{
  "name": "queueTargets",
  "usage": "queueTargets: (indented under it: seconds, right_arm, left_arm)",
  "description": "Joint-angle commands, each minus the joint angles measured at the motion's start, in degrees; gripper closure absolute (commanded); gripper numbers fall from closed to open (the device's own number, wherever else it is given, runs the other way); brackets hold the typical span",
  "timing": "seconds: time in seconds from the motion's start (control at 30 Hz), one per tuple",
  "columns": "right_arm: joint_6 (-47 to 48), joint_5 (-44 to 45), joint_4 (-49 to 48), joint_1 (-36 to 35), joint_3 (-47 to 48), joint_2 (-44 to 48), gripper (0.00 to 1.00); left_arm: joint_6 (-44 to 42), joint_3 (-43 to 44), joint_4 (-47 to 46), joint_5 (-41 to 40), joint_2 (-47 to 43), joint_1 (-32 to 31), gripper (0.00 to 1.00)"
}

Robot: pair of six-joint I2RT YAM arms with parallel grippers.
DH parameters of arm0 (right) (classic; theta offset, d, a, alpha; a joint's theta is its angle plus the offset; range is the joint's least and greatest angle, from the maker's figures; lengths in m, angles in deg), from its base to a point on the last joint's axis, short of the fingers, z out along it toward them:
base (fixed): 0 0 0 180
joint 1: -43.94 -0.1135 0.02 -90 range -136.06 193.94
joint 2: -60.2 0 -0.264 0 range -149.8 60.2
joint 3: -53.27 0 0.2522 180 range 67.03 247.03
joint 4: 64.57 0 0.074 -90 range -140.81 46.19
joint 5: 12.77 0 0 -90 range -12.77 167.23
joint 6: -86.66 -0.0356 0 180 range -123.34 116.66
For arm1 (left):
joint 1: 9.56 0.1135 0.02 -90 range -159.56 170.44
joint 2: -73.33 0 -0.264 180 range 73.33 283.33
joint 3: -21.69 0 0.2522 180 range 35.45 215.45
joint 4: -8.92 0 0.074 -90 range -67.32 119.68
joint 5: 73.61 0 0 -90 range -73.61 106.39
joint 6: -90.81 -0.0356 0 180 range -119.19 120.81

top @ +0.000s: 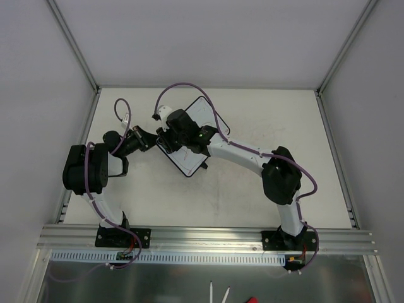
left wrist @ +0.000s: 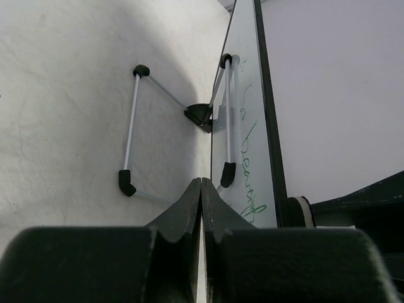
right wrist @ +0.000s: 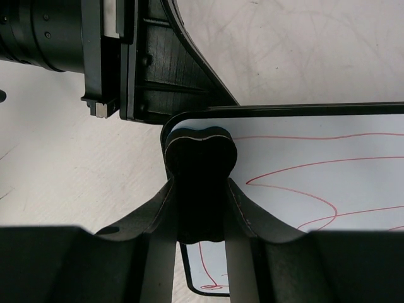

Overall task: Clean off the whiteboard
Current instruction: Erase the whiteboard at the whiteboard stand.

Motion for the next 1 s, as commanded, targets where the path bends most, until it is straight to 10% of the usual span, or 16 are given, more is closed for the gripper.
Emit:
queueTargets:
  seconds: [0.0,0.97]
  right_arm:
    - [1.1,2.0,0.3,-0.2,2.8,0.1,1.00]
    - [1.1,3.1,0.4,-0.7,2.4,0.7,1.00]
  left_arm:
    - [-0.1,0.0,-13.9,2.5,-2.1,-0.8,1.00]
    - [0.1,-1.7,-12.1,3.0,-8.5,-2.2,1.00]
